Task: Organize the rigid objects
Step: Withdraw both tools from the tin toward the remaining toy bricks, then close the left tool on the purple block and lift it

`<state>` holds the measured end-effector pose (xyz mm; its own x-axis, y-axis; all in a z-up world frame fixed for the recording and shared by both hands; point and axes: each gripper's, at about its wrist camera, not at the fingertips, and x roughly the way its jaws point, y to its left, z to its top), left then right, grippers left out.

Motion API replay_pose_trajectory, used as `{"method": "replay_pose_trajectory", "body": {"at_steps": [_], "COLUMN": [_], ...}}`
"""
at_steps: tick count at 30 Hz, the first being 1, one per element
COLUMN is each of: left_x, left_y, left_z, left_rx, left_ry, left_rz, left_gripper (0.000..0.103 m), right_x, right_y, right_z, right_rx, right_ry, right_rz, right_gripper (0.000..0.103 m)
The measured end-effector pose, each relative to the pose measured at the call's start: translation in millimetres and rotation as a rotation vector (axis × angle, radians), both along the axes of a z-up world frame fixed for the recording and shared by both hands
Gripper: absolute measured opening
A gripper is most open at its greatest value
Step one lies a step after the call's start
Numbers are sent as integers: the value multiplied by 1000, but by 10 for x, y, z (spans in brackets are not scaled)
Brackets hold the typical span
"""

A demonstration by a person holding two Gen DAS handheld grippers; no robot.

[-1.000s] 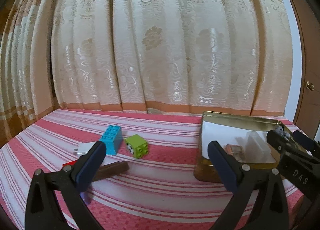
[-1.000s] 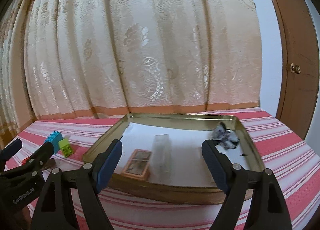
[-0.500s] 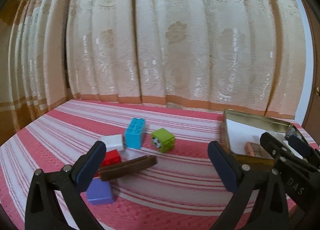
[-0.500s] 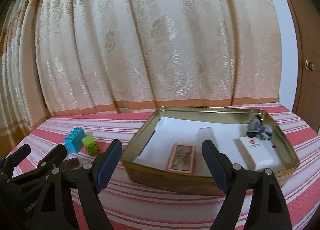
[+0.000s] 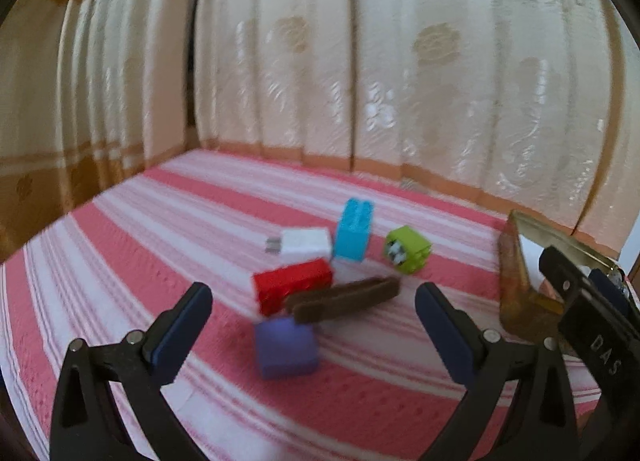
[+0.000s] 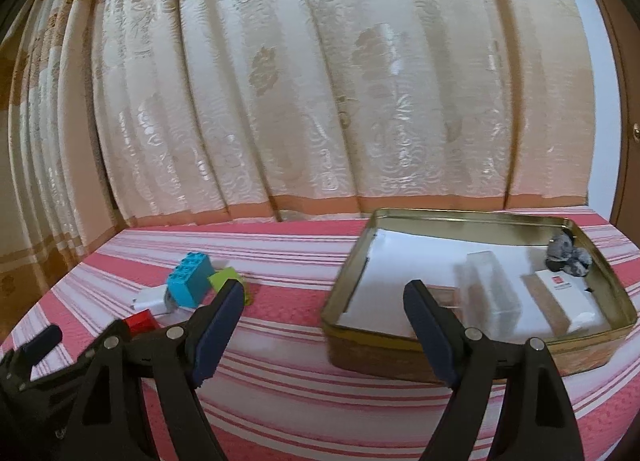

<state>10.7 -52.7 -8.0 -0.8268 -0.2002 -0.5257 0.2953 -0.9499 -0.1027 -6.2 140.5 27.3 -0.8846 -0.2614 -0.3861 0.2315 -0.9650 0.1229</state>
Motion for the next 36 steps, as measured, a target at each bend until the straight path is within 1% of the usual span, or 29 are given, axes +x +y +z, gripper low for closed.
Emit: {"method": "replay_pose_trajectory", "body": {"at_steps": [3, 6, 10, 12, 13, 14, 16, 17, 18, 19, 21, 22, 23, 24, 34, 35, 36], "left_x": [15, -2, -67, -126, -134, -146, -157, -147, -130, -121, -98, -93, -94, -103, -94, -100, -120], "left_y": [-159, -303, -387, -435, -419, -407, -387, -393, -418, -439, -494, -521, -543, -563, -652, -652, -629], "left_z": [-72, -178, -328, -410, -393, -394, -394, -394, -387, -386, -383, -383, -384, -388, -375, -371, -368], "left_rx": [70, 150, 223, 270, 255, 252, 240, 245, 247, 245, 248, 248, 249, 248, 218, 206, 169], "left_ry": [-44, -103, -181, -221, -215, -220, -231, -228, -227, -227, -228, -229, -230, -233, -251, -256, -273], "left_rz": [34, 48, 22, 8, 2, -12, -35, -47, -53, -60, -79, -83, -84, -87, -193, -208, -230], "left_gripper": [102, 102, 99, 95, 93, 87, 85, 83, 74, 70, 56, 52, 45, 42, 41, 41, 41], "right_x": [46, 102, 127, 119, 107, 106, 111, 117, 116, 115, 102, 96, 85, 76, 48, 45, 45], "right_y": [-88, -140, -185, -200, -205, -211, -213, -212, -212, -211, -206, -207, -210, -213, -178, -185, -188], "right_z": [10, 7, 3, -14, -21, -26, -31, -30, -30, -30, -34, -37, -43, -46, -60, -61, -61], "right_rx": [17, 45, 67, 79, 84, 88, 95, 97, 97, 95, 90, 89, 89, 88, 66, 68, 71], "right_ry": [7, 22, 18, 6, 1, -2, -5, -5, -7, -9, -18, -25, -33, -40, -66, -68, -70], "right_rz": [30, 54, 82, 90, 93, 94, 96, 98, 98, 99, 100, 100, 102, 103, 109, 111, 113], "right_gripper": [84, 84, 84, 84, 84, 84, 84, 84, 84, 84, 84, 84, 84, 84, 83, 84, 83]}}
